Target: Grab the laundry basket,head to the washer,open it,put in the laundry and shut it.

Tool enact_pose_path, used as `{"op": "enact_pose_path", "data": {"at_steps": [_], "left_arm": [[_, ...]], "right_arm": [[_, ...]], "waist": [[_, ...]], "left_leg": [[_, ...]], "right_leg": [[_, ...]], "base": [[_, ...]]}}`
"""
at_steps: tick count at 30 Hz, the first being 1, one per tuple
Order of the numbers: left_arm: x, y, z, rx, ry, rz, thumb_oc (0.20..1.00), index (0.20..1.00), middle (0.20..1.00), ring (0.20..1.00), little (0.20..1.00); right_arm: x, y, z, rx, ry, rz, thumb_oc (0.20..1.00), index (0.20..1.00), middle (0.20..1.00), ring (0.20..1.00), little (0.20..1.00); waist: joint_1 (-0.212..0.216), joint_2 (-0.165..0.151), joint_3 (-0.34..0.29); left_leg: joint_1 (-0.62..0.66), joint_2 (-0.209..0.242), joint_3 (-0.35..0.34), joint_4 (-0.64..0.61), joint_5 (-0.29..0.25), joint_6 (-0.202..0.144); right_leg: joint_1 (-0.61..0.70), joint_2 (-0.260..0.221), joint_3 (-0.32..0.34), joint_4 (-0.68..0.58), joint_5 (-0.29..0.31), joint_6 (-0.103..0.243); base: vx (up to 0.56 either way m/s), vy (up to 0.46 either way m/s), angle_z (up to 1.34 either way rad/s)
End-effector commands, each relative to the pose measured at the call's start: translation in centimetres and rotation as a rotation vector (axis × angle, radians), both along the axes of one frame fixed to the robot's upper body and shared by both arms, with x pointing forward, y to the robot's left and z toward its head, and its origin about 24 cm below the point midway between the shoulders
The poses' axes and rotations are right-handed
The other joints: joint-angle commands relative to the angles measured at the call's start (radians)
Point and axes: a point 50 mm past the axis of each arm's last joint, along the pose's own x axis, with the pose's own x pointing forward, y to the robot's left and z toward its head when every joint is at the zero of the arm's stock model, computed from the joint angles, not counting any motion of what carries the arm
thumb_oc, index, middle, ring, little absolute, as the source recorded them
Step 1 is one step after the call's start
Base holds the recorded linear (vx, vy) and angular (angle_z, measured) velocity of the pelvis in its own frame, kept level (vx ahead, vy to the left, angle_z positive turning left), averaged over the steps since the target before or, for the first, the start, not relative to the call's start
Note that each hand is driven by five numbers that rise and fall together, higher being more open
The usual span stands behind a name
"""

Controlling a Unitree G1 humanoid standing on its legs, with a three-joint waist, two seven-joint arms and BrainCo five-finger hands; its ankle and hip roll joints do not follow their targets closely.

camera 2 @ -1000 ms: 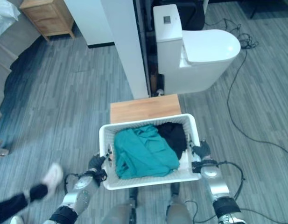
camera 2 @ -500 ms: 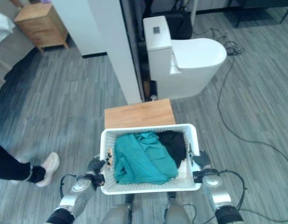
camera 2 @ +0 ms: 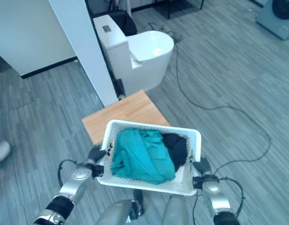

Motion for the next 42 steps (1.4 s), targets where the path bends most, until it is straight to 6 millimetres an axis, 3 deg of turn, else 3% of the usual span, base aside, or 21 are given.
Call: {"op": "enact_pose_path", "data": {"at_steps": [1, 5, 6, 7, 9, 12, 15, 16, 17, 18, 19, 21, 26, 38, 42], "left_arm": [[0.4, 2.0, 2.7, -0.066, -0.148, 0.013, 0.200, 0.200, 0.200, 0.200, 0.200], [-0.4, 3.0, 2.0, -0.078, -0.128, 0.070, 0.200, 0.200, 0.200, 0.200, 0.200], [-0.5, 3.2, 1.9, -0.079, -0.124, 0.081, 0.200, 0.200, 0.200, 0.200, 0.200], [-0.7, 3.0, 1.4, -0.087, -0.105, 0.082, 0.200, 0.200, 0.200, 0.200, 0.200], [-0.8, 3.1, 1.1, -0.084, -0.096, 0.087, 0.200, 0.200, 0.200, 0.200, 0.200], [-0.9, 3.1, 0.7, -0.082, -0.082, 0.094, 0.200, 0.200, 0.200, 0.200, 0.200], [-0.9, 3.1, 0.7, -0.065, -0.075, 0.081, 0.200, 0.200, 0.200, 0.200, 0.200], [-0.8, 3.2, 0.6, -0.053, -0.073, 0.080, 0.200, 0.200, 0.200, 0.200, 0.200], [-0.8, 3.2, 0.7, -0.053, -0.073, 0.080, 0.200, 0.200, 0.200, 0.200, 0.200], [-0.8, 3.4, 0.9, -0.051, -0.086, 0.093, 0.200, 0.200, 0.200, 0.200, 0.200], [-0.7, 3.2, 0.9, -0.063, -0.083, 0.081, 0.200, 0.200, 0.200, 0.200, 0.200], [-0.6, 3.1, 0.7, -0.069, -0.070, 0.073, 0.200, 0.200, 0.200, 0.200, 0.200], [-1.1, 3.2, -0.1, -0.049, -0.035, 0.075, 0.200, 0.200, 0.200, 0.200, 0.200], [-3.6, 4.4, -1.4, -0.041, 0.011, 0.133, 0.200, 0.200, 0.200, 0.200, 0.200], [-3.5, 4.4, -1.3, -0.030, 0.013, 0.118, 0.200, 0.200, 0.200, 0.200, 0.200]], "right_arm": [[2.1, -1.7, 2.6, 0.067, -0.123, 0.022, 0.200, 0.200, 0.200, 0.200, 0.200], [3.1, -0.9, 3.0, 0.054, -0.132, 0.064, 0.200, 0.200, 0.200, 0.200, 0.200], [3.2, -0.8, 3.1, 0.049, -0.132, 0.069, 0.200, 0.200, 0.200, 0.200, 0.200], [3.0, -1.2, 3.0, 0.035, -0.121, 0.066, 0.200, 0.200, 0.200, 0.200, 0.200], [2.9, -1.4, 2.9, 0.019, -0.113, 0.069, 0.200, 0.200, 0.200, 0.200, 0.200], [2.2, -2.3, 2.9, -0.014, -0.100, 0.064, 0.200, 0.200, 0.200, 0.200, 0.200], [2.0, -3.0, 3.0, -0.032, -0.095, 0.056, 0.200, 0.200, 0.200, 0.200, 0.200], [2.2, -3.0, 3.3, -0.044, -0.106, 0.065, 0.200, 0.200, 0.200, 0.200, 0.200], [2.2, -3.0, 3.3, -0.044, -0.106, 0.065, 0.200, 0.200, 0.200, 0.200, 0.200], [2.9, -2.9, 3.8, -0.076, -0.113, 0.096, 0.200, 0.200, 0.200, 0.200, 0.200], [3.0, -3.2, 4.0, -0.077, -0.119, 0.087, 0.200, 0.200, 0.200, 0.200, 0.200], [3.0, -3.5, 4.0, -0.075, -0.118, 0.071, 0.200, 0.200, 0.200, 0.200, 0.200], [2.7, -2.8, 3.4, -0.017, -0.122, 0.058, 0.200, 0.200, 0.200, 0.200, 0.200], [3.1, -1.2, 3.8, -0.036, -0.137, 0.115, 0.200, 0.200, 0.200, 0.200, 0.200], [3.4, -1.3, 3.6, -0.050, -0.127, 0.114, 0.200, 0.200, 0.200, 0.200, 0.200]], "waist": [[0.045, 0.029, -0.076], [0.110, -0.002, -0.096], [0.112, -0.006, -0.095], [0.100, -0.003, -0.098], [0.091, 0.001, -0.100], [0.064, 0.008, -0.094], [0.052, 0.006, -0.084], [0.056, 0.002, -0.065], [0.056, 0.003, -0.063], [0.109, 0.006, -0.040], [0.109, -0.001, -0.039], [0.094, -0.001, -0.046], [0.060, 0.000, -0.106], [0.032, -0.005, -0.113], [0.029, -0.005, -0.118]], "left_leg": [[0.043, 0.054, -0.054, -0.024, -0.047, -0.094], [0.029, 0.085, 0.072, -0.005, -0.057, -0.115], [0.033, 0.093, 0.101, -0.010, -0.051, -0.122], [0.033, 0.107, 0.114, 0.005, -0.045, -0.125], [0.031, 0.118, 0.116, 0.008, -0.039, -0.131], [0.020, 0.147, 0.130, -0.005, 0.019, -0.145], [0.008, 0.168, 0.118, 0.033, 0.023, -0.160], [-0.002, 0.177, 0.053, 0.087, 0.018, -0.174], [-0.002, 0.178, 0.052, 0.089, 0.017, -0.175], [-0.008, 0.106, -0.200, 0.096, 0.035, -0.200], [-0.015, 0.105, -0.225, 0.085, 0.031, -0.204], [0.006, 0.118, -0.195, 0.035, 0.024, -0.194], [0.070, 0.096, -0.175, -0.055, 0.020, -0.167], [0.100, 0.095, -0.103, -0.064, -0.008, -0.151], [0.098, 0.089, -0.099, -0.055, -0.020, -0.144]], "right_leg": [[0.111, 0.069, -0.104, -0.074, -0.005, -0.027], [0.218, 0.070, -0.273, -0.168, -0.059, -0.028], [0.218, 0.073, -0.283, -0.207, -0.045, -0.031], [0.215, 0.104, -0.224, -0.234, -0.054, -0.042], [0.228, 0.129, -0.193, -0.260, -0.060, -0.052], [0.223, 0.172, -0.165, -0.294, -0.050, -0.083], [0.237, 0.190, -0.153, -0.311, -0.052, -0.094], [0.249, 0.203, -0.138, -0.309, -0.059, -0.109], [0.250, 0.204, -0.139, -0.308, -0.060, -0.109], [0.233, 0.225, -0.087, -0.274, -0.066, -0.120], [0.232, 0.218, -0.086, -0.275, -0.059, -0.116], [0.240, 0.215, -0.098, -0.285, -0.052, -0.108], [0.235, 0.206, -0.068, -0.309, -0.024, -0.092], [0.220, 0.195, 0.021, -0.337, 0.004, -0.085], [0.213, 0.185, 0.030, -0.321, 0.000, -0.079]], "base": [[-0.19, 0.036, -0.95], [-0.13, -0.076, -1.18], [-0.07, -0.215, -2.31], [-0.07, -0.171, -1.95], [-0.06, -0.149, -0.80], [-0.11, -0.170, -0.05], [-0.05, -0.152, -0.20], [-0.03, -0.093, -0.07], [-0.07, -0.126, -0.42], [-0.06, -0.071, -0.58], [-0.06, -0.086, -0.79], [0.01, -0.020, -0.66], [0.06, 0.074, -0.05], [0.03, 0.053, -0.24], [0.05, 0.033, -0.02]]}}
